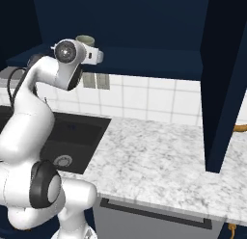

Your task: Gather all objects into one cabinet and sort the glasses and bowls to opposite sides.

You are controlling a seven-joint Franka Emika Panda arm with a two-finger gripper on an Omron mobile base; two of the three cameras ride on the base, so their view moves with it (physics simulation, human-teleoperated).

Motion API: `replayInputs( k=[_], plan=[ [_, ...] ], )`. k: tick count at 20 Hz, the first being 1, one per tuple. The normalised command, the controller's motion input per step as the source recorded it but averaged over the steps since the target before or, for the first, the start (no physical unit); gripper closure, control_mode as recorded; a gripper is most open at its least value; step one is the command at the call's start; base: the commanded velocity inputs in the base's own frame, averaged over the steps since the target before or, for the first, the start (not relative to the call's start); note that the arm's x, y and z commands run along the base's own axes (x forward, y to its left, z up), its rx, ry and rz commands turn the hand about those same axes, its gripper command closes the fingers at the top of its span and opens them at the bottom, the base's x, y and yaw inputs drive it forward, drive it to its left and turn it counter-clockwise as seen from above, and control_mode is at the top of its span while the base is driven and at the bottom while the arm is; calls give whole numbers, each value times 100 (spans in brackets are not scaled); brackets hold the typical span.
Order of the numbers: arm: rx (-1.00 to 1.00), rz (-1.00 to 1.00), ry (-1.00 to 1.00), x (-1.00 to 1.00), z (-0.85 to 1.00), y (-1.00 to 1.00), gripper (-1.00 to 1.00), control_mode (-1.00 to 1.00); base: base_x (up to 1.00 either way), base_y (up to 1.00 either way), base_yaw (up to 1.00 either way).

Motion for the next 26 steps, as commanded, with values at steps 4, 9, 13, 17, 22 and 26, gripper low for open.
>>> replayInputs(
  k=[4,9,13,17,22,26],
  plan=[
    [4,0,4,-100,14,-9,100,-100,0,0,0],
    [1,-1,-1,-98,0,-8,100,-100,0,0,0],
    [-3,7,-13,-42,1,3,100,-100,0,0,0],
    [-18,1,-3,-28,-3,29,100,-100,0,0,0],
    [-11,0,3,-45,0,0,100,-100,0,0,0],
    [-1,0,7,-54,0,-3,100,-100,0,0,0]
  ],
)
